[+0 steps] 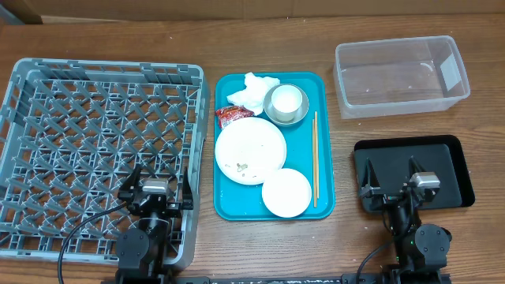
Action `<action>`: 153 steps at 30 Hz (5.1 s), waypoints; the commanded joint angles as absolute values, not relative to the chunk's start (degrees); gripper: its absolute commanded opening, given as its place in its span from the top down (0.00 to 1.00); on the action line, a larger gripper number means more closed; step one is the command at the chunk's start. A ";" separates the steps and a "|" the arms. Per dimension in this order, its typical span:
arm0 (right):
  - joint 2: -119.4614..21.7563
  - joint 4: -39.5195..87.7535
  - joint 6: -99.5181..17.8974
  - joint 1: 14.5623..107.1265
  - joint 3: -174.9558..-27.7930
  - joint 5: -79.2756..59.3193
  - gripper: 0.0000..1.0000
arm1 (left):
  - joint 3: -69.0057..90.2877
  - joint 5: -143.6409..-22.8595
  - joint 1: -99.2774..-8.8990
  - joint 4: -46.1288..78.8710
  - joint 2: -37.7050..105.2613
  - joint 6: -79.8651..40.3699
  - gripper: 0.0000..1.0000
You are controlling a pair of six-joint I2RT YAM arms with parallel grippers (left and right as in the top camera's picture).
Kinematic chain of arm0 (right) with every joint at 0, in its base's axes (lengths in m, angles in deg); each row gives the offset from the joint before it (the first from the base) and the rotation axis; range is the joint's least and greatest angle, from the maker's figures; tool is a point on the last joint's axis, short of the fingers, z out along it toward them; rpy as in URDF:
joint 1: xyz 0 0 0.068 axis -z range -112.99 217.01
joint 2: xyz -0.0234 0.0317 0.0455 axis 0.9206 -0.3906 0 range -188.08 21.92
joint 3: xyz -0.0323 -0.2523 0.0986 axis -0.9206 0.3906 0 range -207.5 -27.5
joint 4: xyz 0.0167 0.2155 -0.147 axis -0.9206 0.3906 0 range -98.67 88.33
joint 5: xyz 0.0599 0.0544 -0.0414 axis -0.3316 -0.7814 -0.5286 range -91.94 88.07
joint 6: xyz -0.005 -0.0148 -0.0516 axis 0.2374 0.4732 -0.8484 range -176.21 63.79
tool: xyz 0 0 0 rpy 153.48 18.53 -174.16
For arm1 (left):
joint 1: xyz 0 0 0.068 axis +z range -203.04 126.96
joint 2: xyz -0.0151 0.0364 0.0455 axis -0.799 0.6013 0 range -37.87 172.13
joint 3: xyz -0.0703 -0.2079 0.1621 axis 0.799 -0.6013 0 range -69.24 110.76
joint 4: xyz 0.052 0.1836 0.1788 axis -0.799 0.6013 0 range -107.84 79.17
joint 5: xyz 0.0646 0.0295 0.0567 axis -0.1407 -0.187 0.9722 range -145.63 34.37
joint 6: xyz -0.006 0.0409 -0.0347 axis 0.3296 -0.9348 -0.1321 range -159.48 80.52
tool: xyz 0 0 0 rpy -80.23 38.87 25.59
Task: Sort waste into correct bins and load items into the dishwasher
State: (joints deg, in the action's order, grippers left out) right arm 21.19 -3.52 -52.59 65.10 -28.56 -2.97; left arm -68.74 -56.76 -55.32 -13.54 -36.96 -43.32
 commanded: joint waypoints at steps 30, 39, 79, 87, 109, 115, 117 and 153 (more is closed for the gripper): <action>21.63 -3.85 -52.81 65.27 -27.97 -2.43 0.00 | -68.96 -51.30 -55.65 -43.33 -37.51 -50.01 0.00; 21.63 -3.85 -53.31 65.27 -27.97 -1.81 0.00 | -68.96 -33.15 -55.65 -40.51 -37.51 -50.01 0.00; 3.70 -53.35 -53.33 65.20 -45.58 -10.40 0.00 | -68.94 -28.63 -55.65 -15.16 -37.22 -49.96 0.00; -30.42 -25.57 -56.72 65.18 -82.52 -34.67 0.00 | -68.94 -28.63 -55.65 -15.16 -37.22 -49.96 0.00; -84.56 34.86 -41.86 56.02 -145.21 -42.34 0.00 | -68.94 -28.63 -55.65 -15.16 -37.20 -49.96 0.00; -85.89 36.17 -42.23 41.95 -145.21 -4.52 0.00 | -68.94 -28.65 -55.65 -15.16 -37.20 -49.96 0.00; -87.83 37.15 -50.69 37.18 -145.21 0.11 0.00 | -68.94 -28.65 -55.65 -15.16 -37.20 -49.96 0.00; -113.56 48.87 -77.29 28.16 -144.77 13.07 0.23 | -68.94 -28.63 -55.65 -15.16 -37.20 -49.96 0.00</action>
